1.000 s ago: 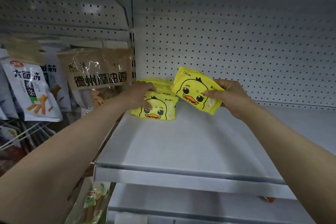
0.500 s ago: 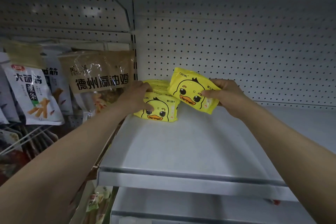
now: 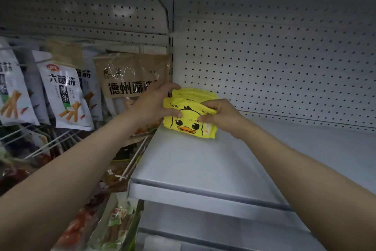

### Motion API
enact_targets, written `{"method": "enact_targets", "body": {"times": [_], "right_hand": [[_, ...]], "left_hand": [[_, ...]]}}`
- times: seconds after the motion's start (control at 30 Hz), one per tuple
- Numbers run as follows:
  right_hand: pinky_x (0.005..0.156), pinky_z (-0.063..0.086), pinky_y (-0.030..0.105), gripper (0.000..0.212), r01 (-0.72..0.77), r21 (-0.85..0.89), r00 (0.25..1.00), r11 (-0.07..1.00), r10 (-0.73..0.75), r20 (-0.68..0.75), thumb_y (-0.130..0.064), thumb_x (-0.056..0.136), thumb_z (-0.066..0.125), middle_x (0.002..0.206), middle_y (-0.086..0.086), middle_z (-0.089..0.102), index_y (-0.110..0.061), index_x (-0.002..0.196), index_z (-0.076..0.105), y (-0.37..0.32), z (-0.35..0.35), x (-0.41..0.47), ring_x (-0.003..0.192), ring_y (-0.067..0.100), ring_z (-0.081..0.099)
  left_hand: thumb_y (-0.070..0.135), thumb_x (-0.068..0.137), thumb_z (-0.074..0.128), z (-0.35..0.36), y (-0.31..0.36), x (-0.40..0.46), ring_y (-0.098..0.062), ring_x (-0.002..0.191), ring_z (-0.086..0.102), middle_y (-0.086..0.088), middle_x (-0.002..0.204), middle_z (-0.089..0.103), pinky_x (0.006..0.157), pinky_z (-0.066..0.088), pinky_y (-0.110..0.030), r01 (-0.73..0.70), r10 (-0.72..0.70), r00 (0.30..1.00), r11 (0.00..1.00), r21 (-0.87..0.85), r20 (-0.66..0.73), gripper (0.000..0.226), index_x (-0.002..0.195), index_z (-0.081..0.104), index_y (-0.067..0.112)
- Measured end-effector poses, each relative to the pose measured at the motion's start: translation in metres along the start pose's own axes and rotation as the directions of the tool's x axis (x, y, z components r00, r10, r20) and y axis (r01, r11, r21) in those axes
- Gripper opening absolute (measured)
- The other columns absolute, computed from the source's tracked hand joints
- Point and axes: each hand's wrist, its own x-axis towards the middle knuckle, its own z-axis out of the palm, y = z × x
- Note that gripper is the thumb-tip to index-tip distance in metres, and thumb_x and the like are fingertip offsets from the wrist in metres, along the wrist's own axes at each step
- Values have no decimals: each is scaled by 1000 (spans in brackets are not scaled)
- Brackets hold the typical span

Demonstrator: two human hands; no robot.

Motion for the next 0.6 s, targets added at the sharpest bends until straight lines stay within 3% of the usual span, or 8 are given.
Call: {"method": "enact_targets", "body": {"times": [0.1,0.17,0.23,0.33,0.47,0.6], "right_hand": [[93,52,31,33,40,-105,998,994,-44,-36,-13,79,77,103,-9,74,-26,109,75,7,19,8,97,10,67],[89,46,21,35,76,-270,990,960,-105,-94,-16,83,73,110,-9,72,-26,117,71,9,24,10,102,8,63],[85,46,24,38,106,-474,977,874,-181,-115,-21,86,69,114,-6,70,-29,124,66,10,26,10,106,14,61],[83,47,34,51,149,-745,945,650,-315,-86,-40,84,70,113,-1,66,-29,132,57,16,28,8,117,22,50],[84,48,41,79,182,-835,889,519,-450,-86,-59,65,79,115,2,64,-23,132,57,26,30,9,113,29,53],[88,46,43,84,169,-866,886,471,-458,-76,-63,64,77,125,3,59,-22,134,54,33,32,12,117,29,51]], "left_hand": [[47,64,83,8,-9,-5,-17,132,32,4,138,42,101,27,-26,26,-32,996,997,73,82,84,137,45,31],[47,62,85,16,-16,-6,-22,132,34,-1,139,43,104,29,-30,22,-36,990,994,109,136,86,137,45,29],[43,63,85,22,-21,-7,-25,131,33,-6,138,43,103,30,-32,25,-46,985,991,131,166,86,138,44,26],[36,67,84,28,-22,-7,-24,130,30,-8,137,41,99,31,-31,38,-62,984,989,141,168,84,139,42,24],[34,69,83,32,-19,-1,-23,129,31,-10,135,44,95,27,-24,14,-39,985,989,150,166,83,140,43,19],[34,71,82,34,-20,4,-23,129,29,-11,135,42,92,24,-21,12,-37,983,990,141,178,84,144,41,19]]}}
